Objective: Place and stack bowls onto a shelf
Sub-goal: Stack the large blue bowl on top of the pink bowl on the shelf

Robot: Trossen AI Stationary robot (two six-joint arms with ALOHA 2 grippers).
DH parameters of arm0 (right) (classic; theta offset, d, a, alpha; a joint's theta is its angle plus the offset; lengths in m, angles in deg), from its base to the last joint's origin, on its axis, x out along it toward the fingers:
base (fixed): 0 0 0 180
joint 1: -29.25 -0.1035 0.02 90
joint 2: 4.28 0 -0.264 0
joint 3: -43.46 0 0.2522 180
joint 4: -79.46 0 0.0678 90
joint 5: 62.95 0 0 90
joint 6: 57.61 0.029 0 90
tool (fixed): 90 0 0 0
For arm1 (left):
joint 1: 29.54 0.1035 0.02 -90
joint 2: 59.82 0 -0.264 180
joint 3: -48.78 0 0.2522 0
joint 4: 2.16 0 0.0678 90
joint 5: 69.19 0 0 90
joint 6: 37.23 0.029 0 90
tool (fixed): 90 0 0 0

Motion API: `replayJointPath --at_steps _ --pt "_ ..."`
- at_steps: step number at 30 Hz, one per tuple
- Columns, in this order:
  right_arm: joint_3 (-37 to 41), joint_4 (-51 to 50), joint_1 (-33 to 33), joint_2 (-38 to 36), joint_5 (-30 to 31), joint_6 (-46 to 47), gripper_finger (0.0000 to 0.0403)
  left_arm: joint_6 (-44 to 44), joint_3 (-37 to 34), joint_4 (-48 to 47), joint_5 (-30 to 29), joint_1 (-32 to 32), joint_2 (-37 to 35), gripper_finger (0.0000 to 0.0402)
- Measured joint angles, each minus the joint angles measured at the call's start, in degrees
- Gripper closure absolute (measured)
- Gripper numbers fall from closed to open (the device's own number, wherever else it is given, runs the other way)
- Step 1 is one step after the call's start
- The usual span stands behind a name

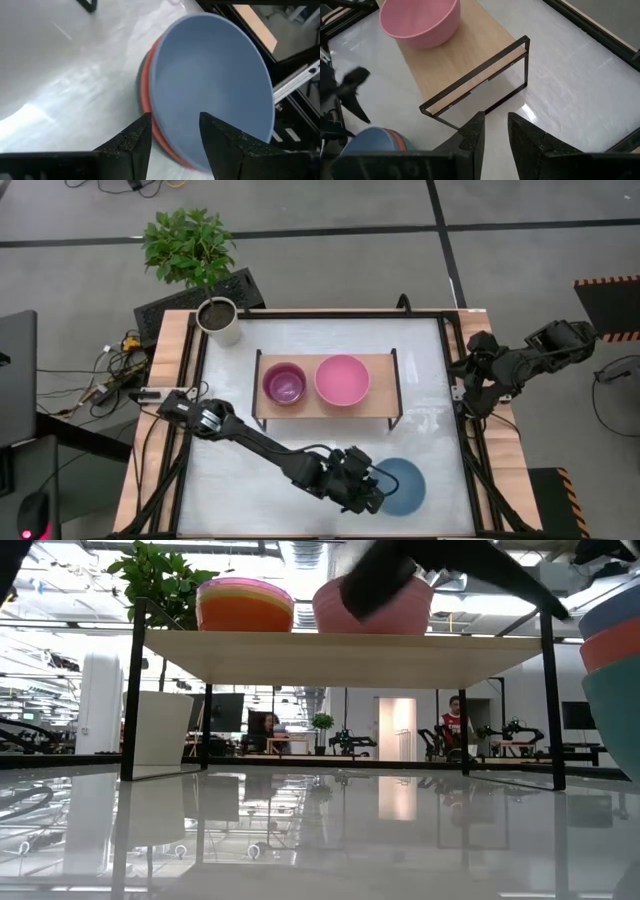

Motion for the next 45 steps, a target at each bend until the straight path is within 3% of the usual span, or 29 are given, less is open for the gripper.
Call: replayJointPath --at_steps 10,19,30,35,39,45 --pt "0.0 0.0 0.0 0.0 0.0 0.0 0.029 -0.3 0.0 1.0 1.4 1.1 1.7 0.0271" --pt "0.0 0.0 0.0 0.0 0.0 0.0 0.029 -0.2 0.0 1.1 3.6 1.2 1.8 0.0392" --pt "0.0 -0.2 0.0 0.0 0.0 -0.5 0.029 1.4 3.1 1.2 3.3 1.8 1.5 0.0401" --pt "0.0 -0.2 0.0 0.0 0.0 -0.4 0.029 2.0 8.3 -6.2 0.3 1.9 1.3 0.0401" --pt "0.0 -0.2 0.0 0.0 0.0 -0.5 0.029 2.3 13.5 -10.7 2.2 2.2 1.3 0.0401" --pt "0.0 -0.3 0.0 0.0 0.0 -0.5 0.029 0.9 13.4 -12.6 6.0 2.2 -3.1 0.0401"
